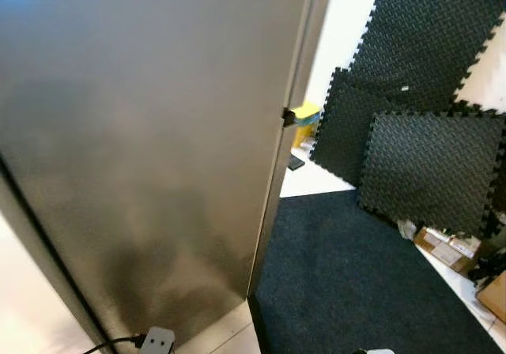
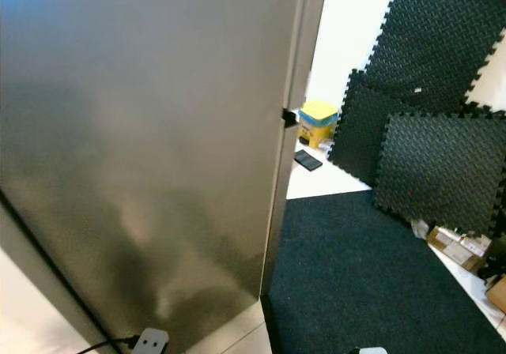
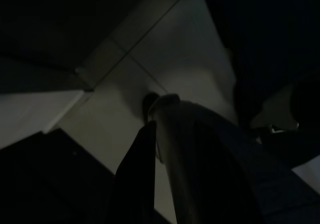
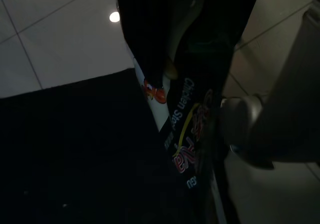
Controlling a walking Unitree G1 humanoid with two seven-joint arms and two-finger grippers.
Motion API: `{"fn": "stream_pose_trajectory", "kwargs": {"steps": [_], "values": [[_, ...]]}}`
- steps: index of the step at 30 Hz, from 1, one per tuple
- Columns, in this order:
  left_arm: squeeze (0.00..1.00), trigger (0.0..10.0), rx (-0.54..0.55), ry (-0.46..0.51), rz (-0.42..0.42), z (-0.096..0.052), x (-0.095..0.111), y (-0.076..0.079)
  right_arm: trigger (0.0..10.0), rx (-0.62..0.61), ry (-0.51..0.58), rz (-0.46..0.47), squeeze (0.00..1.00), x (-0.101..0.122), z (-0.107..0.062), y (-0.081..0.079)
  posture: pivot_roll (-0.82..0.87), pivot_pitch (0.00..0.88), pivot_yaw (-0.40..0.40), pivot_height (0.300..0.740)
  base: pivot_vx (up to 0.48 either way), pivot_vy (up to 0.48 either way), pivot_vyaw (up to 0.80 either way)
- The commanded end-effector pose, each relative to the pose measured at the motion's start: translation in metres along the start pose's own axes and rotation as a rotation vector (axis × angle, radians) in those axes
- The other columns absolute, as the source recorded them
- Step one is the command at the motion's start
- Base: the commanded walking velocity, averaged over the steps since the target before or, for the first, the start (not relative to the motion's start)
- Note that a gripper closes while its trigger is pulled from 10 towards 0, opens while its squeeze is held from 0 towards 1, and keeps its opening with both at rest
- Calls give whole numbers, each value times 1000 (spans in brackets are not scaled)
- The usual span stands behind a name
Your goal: Restocking fridge
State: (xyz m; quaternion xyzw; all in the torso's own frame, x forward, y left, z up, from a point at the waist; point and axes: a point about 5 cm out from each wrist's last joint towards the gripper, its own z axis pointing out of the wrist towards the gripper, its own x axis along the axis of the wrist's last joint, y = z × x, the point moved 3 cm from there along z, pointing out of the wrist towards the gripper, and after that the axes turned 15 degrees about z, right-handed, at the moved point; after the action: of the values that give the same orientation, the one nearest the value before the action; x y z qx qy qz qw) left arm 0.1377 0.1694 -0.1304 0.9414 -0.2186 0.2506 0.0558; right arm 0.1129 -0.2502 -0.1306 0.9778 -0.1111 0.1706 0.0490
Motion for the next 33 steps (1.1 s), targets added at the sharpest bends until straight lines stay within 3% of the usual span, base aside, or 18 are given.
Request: {"fn": "stream_pose_trajectory", "kwargs": {"steps": [1, 33], "values": [[0, 10000, -49, -84, -14, -3, -23, 15, 10000, -13, 16, -4, 0, 6, 0, 4, 61, 0, -56, 740, 0, -442, 0], [0, 10000, -56, -83, -5, -2, -21, 17, 10000, -2, 16, -13, 0, 7, 0, 4, 62, 0, -59, 740, 0, -436, 0]]}}
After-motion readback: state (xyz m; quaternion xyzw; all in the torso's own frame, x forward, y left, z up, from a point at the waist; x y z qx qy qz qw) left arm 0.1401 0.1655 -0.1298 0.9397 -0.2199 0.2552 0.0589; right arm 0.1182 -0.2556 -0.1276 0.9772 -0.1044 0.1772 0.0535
